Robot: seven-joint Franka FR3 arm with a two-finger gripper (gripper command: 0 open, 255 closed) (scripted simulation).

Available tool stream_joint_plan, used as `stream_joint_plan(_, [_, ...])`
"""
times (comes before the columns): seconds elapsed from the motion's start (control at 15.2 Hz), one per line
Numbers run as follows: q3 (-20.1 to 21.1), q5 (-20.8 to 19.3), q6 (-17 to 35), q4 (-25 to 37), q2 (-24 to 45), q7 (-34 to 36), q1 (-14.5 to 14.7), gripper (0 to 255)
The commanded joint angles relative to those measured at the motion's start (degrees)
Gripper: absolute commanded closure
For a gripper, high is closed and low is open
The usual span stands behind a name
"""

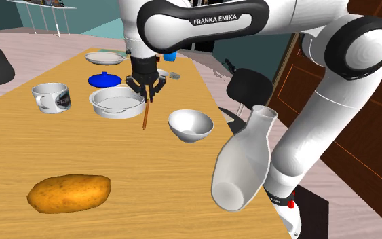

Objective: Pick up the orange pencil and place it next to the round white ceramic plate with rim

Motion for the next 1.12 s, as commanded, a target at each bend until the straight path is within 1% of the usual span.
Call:
stream_joint_plan(0.0, [-1.3,-0.7,0.4,0.8,0.8,-2.3,-1.2,255])
stream_joint_plan(0.53, [-6.0,-3.2,2.0,4.4,4.9,-11.0,-5.8,255])
stream_joint_plan(0.79, [-8.0,-4.9,2.2,8.0,8.3,-14.9,-7.9,255])
stream_joint_plan(1.06, [-9.8,-6.7,1.8,12.8,12.6,-18.5,-9.5,255])
